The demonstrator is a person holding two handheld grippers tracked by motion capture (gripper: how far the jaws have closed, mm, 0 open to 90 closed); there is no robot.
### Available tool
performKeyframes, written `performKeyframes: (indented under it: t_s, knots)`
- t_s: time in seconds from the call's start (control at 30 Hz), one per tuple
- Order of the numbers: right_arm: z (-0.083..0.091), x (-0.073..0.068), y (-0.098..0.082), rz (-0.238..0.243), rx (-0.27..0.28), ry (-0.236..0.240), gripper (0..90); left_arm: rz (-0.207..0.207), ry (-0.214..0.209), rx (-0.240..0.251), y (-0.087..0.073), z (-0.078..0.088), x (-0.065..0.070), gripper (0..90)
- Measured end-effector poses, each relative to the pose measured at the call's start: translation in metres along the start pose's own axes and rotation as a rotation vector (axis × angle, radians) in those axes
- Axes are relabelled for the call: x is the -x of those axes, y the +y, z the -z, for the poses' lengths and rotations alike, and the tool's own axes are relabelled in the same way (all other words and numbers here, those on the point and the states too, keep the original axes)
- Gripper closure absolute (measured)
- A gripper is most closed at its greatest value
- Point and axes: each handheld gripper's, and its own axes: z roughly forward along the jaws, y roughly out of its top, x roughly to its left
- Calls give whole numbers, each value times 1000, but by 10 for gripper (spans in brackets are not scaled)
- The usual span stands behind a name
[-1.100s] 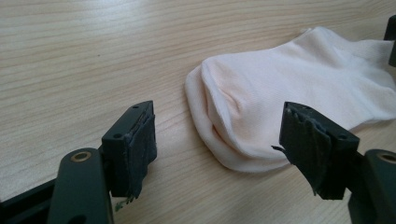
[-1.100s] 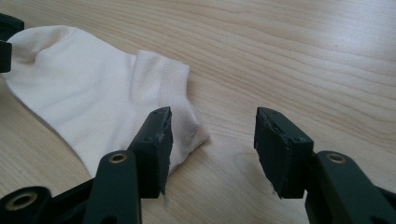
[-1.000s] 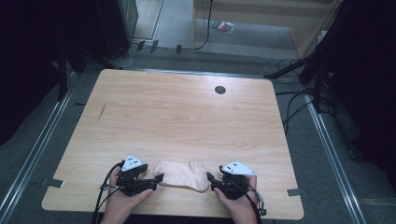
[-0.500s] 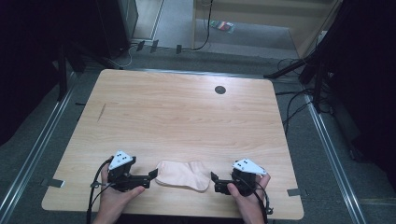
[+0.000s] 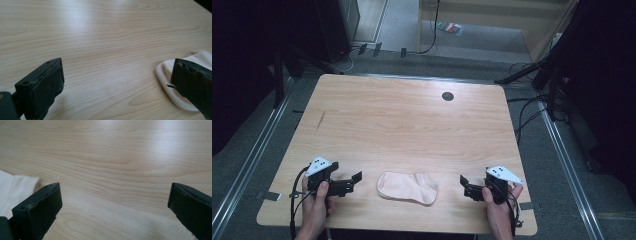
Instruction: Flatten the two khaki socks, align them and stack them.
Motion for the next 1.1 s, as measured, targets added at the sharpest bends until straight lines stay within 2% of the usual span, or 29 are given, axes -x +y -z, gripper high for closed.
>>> performKeyframes:
  t_s: [0.1,0.3,0.33,0.37,0.6,0.7,0.8,0.97,1.03,1.1]
  knots:
    - [3,15,-2,0,7,-24,0,-7,28,8,-3,3,-12,0]
    - [11,44,-7,-57,25,-68,0,13,89,27,-7,14,-40,0]
    - [13,48,-8,-61,25,-76,0,13,89,27,-7,14,-40,0]
    - [15,52,-9,-63,26,-84,0,28,103,34,-8,19,-50,0]
    - [25,76,-18,-82,21,-130,0,45,158,51,-13,40,-77,0]
    - [30,84,-21,-100,27,-135,0,52,177,65,-15,48,-89,0]
    - [35,89,-24,-97,26,-152,0,56,194,78,-17,55,-100,0]
    - [43,97,-28,-90,29,-172,0,43,222,84,-17,59,-110,0]
    - [44,101,-29,-99,32,-182,0,66,213,88,-17,58,-113,0]
    - [44,104,-29,-126,35,-164,0,71,204,83,-17,56,-113,0]
